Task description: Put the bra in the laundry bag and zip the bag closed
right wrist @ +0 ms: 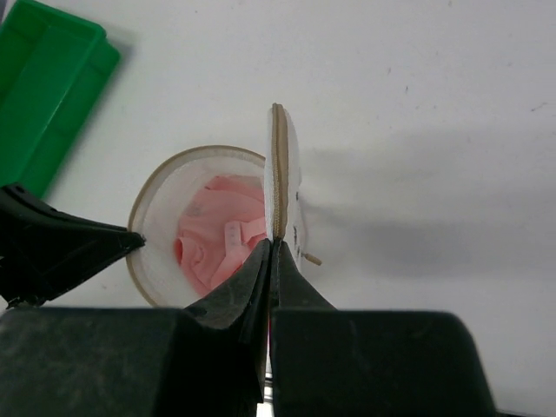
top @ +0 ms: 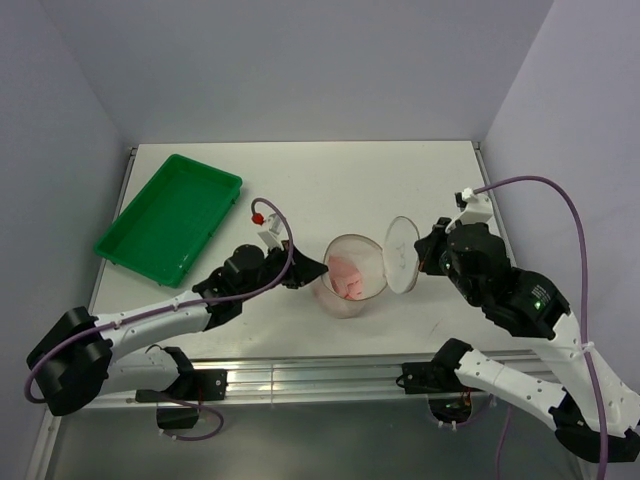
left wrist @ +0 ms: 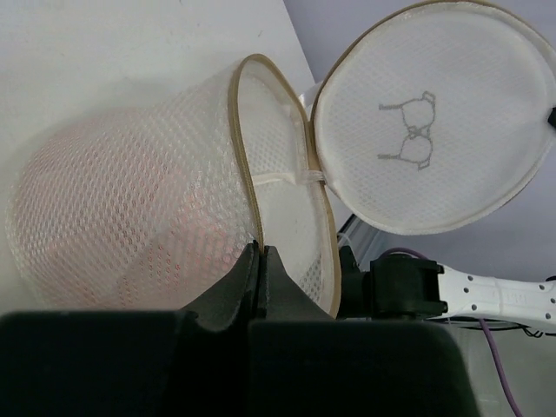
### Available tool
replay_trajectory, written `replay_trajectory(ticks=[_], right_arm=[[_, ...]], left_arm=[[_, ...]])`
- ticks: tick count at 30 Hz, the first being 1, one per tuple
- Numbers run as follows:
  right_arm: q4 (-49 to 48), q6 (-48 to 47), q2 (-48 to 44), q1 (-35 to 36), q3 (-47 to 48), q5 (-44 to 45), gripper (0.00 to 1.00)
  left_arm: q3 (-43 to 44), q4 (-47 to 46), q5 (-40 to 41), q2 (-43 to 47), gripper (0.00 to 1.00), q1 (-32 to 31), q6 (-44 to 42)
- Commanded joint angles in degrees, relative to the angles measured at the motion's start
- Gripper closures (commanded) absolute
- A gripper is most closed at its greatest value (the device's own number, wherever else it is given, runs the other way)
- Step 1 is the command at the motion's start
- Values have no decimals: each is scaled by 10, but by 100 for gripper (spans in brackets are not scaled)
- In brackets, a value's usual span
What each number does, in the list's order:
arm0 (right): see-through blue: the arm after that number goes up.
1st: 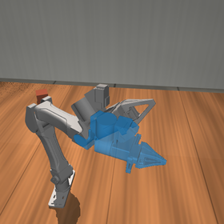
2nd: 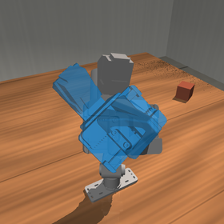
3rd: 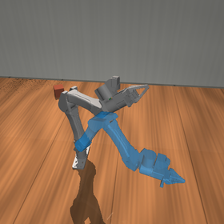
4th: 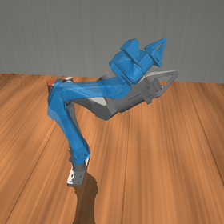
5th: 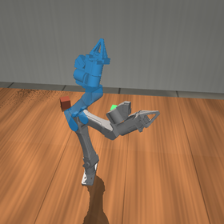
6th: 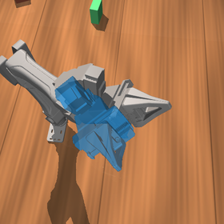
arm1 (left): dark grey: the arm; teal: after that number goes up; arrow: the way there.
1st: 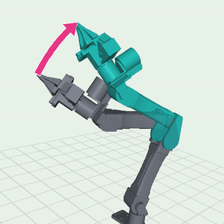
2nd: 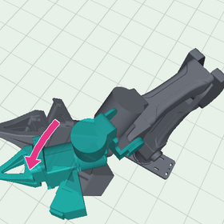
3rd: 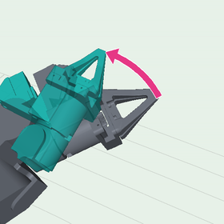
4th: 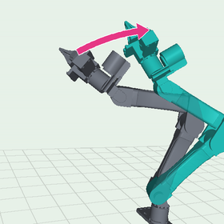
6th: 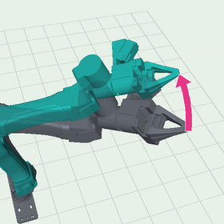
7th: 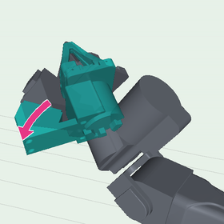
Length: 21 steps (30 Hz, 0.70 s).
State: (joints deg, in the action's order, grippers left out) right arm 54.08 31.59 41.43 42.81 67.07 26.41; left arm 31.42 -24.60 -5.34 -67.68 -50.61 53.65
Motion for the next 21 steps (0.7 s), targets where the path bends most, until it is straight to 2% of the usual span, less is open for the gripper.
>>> replay_trajectory(ticks=[1, 7, 9, 12, 13, 15, 16, 17, 18, 19, 21], right_arm=[[9, -6, 10, 8, 14, 23, 100], [-25, 16, 89, 71, 24, 42, 100], [-81, 24, 121, 99, 35, 49, 100], [-154, 18, 207, 142, 74, 8, 93], [-164, 15, 252, 165, 102, -13, 84], [-159, 8, 292, 184, 139, -14, 72], [-160, 7, 287, 189, 136, 8, 54], [-165, 7, 275, 187, 126, 13, 41], [-186, 5, 236, 183, 109, 15, 33], [-195, 5, 216, 176, 74, 9, 27], [-209, 8, 157, 138, 21, -24, 29]], left_arm=[[16, -52, -12, -10, 100, -4, 0], [36, -39, -5, -33, 100, -4, -16], [39, -39, -5, -36, 100, -3, -17], [35, -33, 0, -29, 100, 1, -18], [31, -33, 5, -22, 100, 2, -17], [21, -32, 5, -11, 100, 9, -16], [16, -32, 3, -7, 100, 12, -15], [12, -33, 2, -4, 100, 17, -15], [4, -35, 1, 0, 100, 20, -14], [0, -38, 0, 4, 100, 23, -14], [-2, -41, -10, 4, 100, 31, -14]])
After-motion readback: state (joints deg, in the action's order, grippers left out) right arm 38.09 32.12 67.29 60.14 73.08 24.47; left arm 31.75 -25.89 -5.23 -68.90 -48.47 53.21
